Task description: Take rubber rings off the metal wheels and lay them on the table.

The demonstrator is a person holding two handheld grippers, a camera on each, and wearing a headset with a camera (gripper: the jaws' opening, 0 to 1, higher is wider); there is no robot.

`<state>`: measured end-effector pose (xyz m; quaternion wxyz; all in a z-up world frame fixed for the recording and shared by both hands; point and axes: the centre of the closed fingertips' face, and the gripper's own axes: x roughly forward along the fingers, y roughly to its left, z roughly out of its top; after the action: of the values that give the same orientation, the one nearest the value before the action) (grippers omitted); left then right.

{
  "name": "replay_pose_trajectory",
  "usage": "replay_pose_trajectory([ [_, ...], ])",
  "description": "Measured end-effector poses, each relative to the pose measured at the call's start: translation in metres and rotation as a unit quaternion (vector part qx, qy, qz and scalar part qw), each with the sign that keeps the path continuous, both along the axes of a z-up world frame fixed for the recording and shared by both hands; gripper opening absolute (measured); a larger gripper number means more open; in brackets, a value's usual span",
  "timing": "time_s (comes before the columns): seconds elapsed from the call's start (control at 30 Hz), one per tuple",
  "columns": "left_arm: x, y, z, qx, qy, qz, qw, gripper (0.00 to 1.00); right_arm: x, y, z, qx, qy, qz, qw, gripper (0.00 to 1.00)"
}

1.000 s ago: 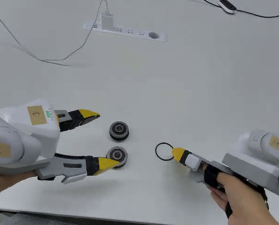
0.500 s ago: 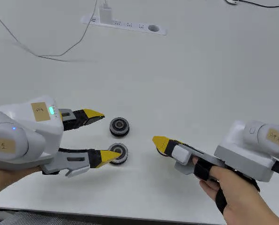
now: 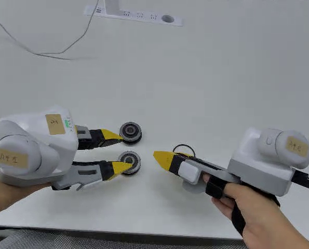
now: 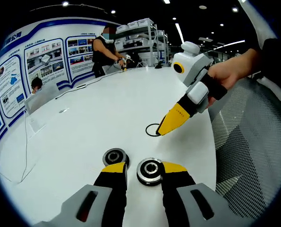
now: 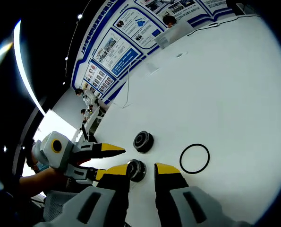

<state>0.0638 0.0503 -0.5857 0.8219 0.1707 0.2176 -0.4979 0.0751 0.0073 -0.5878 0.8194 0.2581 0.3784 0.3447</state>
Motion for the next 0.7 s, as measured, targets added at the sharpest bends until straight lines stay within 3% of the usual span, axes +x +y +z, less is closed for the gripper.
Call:
replay_pose_trajectory([
  [0.37, -0.002, -0.003, -0.008, 0.003, 0.015, -0.011, 0.9998, 0.23, -0.012, 0.015, -0.005, 0.003, 0.008, 0.03, 0.9995, 0.23],
  [0.7, -0.003, -0.005, -0.011, 0.006, 0.017, -0.019, 0.9997, 0.18, -0.013, 0.018, -0.005, 0.01, 0.014, 0.032, 0.9993, 0.23],
])
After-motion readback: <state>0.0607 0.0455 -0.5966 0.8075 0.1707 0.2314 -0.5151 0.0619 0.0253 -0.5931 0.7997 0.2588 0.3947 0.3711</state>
